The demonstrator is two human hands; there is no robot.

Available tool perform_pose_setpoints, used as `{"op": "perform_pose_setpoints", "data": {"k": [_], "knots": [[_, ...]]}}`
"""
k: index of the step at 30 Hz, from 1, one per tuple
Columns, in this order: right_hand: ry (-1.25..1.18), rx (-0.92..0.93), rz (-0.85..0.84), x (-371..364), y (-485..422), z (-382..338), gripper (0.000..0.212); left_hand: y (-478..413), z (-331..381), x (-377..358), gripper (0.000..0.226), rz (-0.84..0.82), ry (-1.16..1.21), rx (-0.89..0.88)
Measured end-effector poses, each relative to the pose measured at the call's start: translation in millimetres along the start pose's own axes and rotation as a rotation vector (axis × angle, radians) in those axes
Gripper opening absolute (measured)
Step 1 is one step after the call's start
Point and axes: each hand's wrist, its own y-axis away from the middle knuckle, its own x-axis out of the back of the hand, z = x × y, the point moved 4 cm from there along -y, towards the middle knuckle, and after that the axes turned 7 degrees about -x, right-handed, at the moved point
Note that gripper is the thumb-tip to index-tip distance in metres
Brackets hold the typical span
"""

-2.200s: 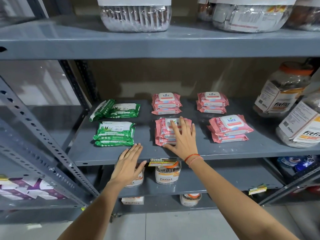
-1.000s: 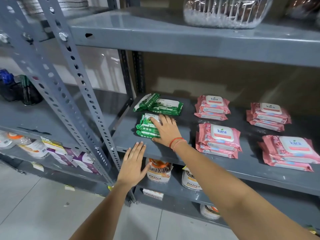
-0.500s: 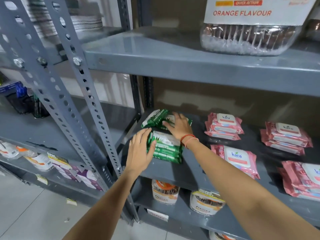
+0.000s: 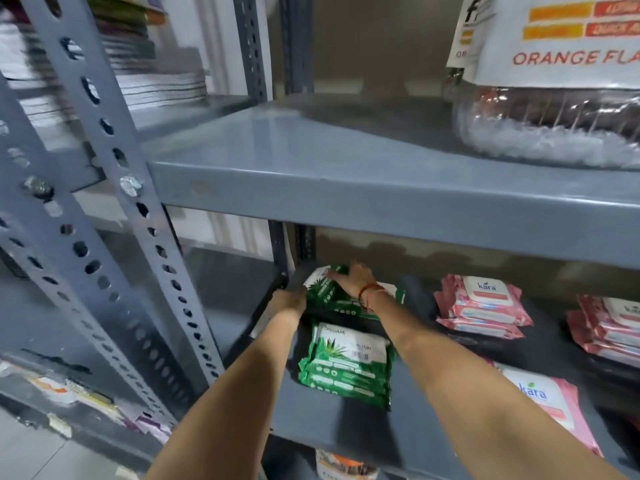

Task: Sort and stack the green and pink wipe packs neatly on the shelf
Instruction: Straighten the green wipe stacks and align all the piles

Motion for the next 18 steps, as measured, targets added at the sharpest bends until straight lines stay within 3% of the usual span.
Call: {"op": "perform_pose_setpoints", "data": {"k": [4, 9, 14, 18], "knots": [[0.063, -0.043, -0.081, -8, -7, -2, 0.057, -5, -5, -4, 0.068, 0.010, 0.041, 0.060], [-0.012, -0.041, -0.033, -9, -5, -3, 0.040, -4, -13, -4, 0.065, 0.046, 0.229, 0.085], [-0.164, -0.010, 0.048, 8, 10, 3, 0.026, 5, 1, 6, 0.040, 0.125, 0.194, -0.077], [-0.285, 0.018, 0.203, 30, 24, 19, 0.018, 10, 22, 1, 0.037, 0.067, 0.201, -0.229]]}}
